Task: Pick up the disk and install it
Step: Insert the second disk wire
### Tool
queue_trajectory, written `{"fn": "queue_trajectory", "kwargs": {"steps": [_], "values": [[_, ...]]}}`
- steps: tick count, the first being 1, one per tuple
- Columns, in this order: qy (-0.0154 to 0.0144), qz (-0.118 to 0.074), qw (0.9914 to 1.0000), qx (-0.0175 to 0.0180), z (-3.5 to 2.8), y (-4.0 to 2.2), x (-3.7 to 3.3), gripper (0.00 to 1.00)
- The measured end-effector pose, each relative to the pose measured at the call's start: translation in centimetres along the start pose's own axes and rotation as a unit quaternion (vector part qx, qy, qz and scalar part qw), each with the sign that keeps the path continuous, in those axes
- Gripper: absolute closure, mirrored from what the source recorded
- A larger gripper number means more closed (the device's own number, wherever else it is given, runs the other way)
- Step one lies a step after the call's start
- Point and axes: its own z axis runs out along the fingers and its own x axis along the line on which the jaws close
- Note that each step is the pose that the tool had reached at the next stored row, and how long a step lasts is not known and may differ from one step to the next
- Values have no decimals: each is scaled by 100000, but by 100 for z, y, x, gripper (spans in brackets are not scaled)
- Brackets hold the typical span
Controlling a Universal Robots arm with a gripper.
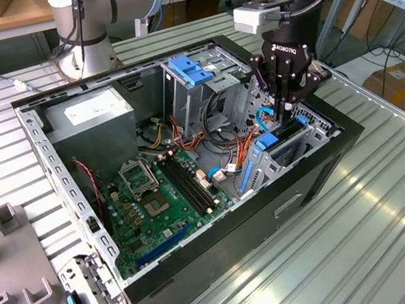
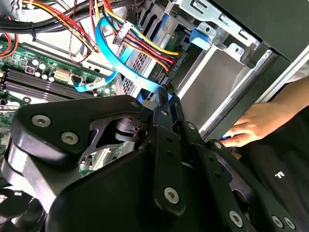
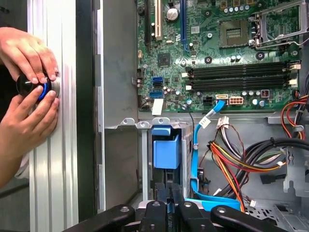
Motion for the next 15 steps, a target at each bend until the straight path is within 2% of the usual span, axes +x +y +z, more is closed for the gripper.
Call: {"fn": "queue_trajectory", "kwargs": {"steps": [1, 5, 6, 7, 8, 9, 12, 14, 15], "values": [[-51, -89, 100000, 189, 2, 14, 2, 84], [-111, -251, 99998, 547, 4, 53, 4, 84], [-205, -271, 99996, 797, 5, 60, 7, 84], [-428, -332, 99994, 965, 5, 60, 8, 84], [-1002, -419, 99987, 1192, 6, 60, 10, 84], [-1436, -453, 99979, 1398, 8, 61, 13, 84], [-2050, -427, 99960, 1884, 20, 60, 39, 84], [-2700, -359, 99939, 2173, 28, 61, 58, 84], [-3151, -308, 99922, 2376, 34, 64, 73, 84]]}}
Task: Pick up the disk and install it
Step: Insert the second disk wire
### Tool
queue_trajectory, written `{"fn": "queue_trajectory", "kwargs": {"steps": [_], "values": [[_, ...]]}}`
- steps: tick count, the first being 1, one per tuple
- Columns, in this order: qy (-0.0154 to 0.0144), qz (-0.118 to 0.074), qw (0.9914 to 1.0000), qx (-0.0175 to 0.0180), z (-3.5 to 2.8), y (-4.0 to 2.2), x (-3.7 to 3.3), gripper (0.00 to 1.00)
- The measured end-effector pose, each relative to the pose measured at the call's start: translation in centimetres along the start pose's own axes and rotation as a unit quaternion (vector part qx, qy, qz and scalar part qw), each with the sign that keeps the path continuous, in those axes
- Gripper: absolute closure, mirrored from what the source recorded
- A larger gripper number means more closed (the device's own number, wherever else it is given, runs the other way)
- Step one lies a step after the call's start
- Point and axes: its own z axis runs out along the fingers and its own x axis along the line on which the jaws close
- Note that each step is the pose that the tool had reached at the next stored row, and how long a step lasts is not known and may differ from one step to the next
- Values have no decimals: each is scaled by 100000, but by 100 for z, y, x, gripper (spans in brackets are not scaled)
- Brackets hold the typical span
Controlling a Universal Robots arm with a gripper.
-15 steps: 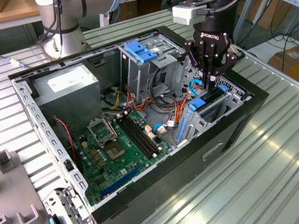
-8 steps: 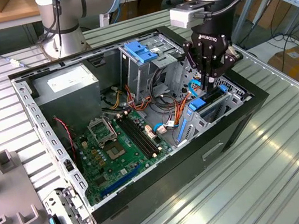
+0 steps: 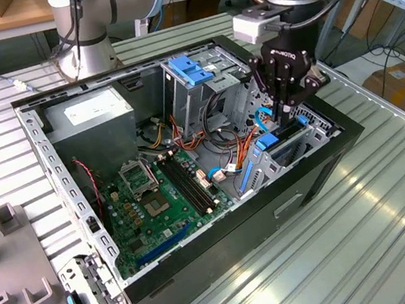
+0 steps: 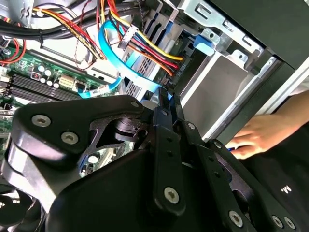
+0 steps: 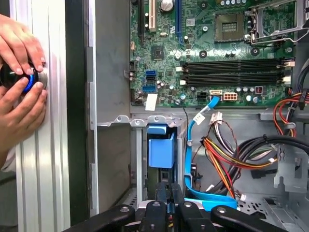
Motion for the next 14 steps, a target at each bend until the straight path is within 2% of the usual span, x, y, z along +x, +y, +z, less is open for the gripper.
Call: {"fn": "queue_trajectory", "kwargs": {"steps": [3, 5, 7, 8, 13, 14], "values": [[-1107, 99, 99993, 393, 10, 13, 30, 84], [-2219, 179, 99973, 625, 21, 30, 66, 84], [-2885, 223, 99955, 778, 31, 36, 105, 84], [-3036, 251, 99950, 859, 36, 38, 124, 84], [-3102, 278, 99947, 957, 42, 40, 148, 84], [-3242, 285, 99942, 953, 43, 40, 148, 84]]}}
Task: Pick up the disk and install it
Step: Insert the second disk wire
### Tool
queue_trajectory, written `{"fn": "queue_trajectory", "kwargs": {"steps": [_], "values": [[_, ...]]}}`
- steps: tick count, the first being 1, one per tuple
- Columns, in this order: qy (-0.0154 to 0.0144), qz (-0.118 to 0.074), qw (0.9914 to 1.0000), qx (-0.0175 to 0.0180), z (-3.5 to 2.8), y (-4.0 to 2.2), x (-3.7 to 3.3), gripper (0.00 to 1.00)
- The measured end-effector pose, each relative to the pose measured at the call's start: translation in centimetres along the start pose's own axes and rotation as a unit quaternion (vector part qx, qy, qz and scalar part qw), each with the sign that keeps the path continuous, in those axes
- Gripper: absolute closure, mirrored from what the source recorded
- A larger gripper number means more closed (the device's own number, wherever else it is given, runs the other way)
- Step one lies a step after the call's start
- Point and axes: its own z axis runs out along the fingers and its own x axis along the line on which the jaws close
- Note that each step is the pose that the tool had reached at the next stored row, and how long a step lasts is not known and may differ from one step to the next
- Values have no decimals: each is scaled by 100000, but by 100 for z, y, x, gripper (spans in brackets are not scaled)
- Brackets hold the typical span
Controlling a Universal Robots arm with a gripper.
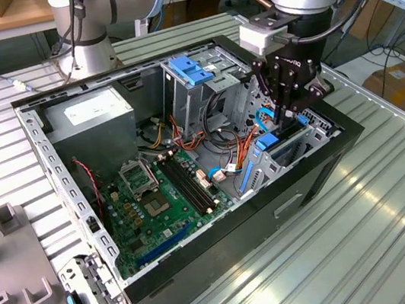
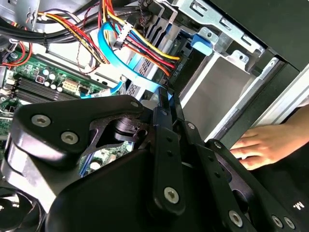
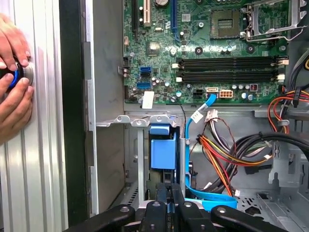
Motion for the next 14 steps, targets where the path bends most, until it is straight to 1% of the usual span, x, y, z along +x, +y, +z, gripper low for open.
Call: {"fn": "queue_trajectory", "kwargs": {"steps": [1, 3, 4, 6, 7, 8, 11, 14], "values": [[-101, 6, 100000, -2, 1, 0, 0, 84], [-411, 22, 99999, -3, 7, 0, 0, 84], [-690, 37, 99998, -7, 10, 0, 1, 84], [-1107, 62, 99994, -7, 13, 0, 3, 84], [-1270, 72, 99992, -8, 13, 1, 4, 84], [-1366, 77, 99991, -4, 13, 0, 5, 84], [-1429, 80, 99990, 5, 16, 0, 12, 84], [-1477, 84, 99989, 6, 23, 1, 41, 84]]}}
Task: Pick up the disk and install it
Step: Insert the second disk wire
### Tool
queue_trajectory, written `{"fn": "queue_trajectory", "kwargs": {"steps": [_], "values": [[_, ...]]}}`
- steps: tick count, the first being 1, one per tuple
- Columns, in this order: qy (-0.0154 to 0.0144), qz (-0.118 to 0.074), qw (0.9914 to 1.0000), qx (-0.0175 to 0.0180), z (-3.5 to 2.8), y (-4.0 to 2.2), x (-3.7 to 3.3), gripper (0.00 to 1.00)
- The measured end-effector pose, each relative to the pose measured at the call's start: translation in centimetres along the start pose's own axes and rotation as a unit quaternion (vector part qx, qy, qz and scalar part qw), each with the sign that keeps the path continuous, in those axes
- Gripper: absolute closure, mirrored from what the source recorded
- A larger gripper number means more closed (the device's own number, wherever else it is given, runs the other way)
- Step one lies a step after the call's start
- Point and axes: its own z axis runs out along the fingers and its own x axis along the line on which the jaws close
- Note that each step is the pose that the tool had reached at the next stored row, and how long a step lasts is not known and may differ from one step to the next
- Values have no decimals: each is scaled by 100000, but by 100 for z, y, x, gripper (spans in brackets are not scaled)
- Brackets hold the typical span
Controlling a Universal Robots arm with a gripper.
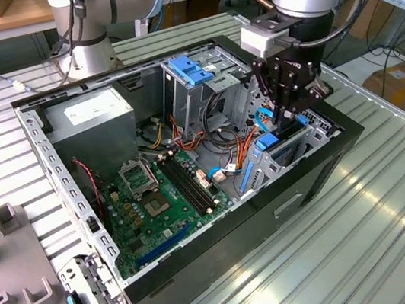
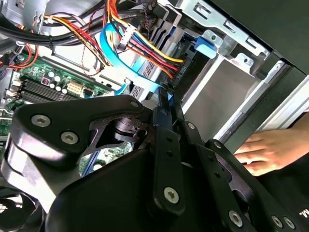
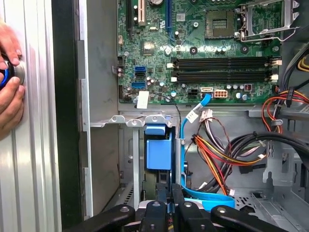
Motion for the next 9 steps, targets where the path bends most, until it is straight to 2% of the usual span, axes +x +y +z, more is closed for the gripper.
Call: {"fn": "queue_trajectory", "kwargs": {"steps": [2, 4, 8, 9], "values": [[-52, 5, 100000, 3, 4, 0, 23, 84], [-225, 12, 100000, 26, 4, 0, 24, 84], [-805, 46, 99997, 106, 6, 0, 25, 84], [-1076, 51, 99994, 144, 6, 0, 25, 84]]}}
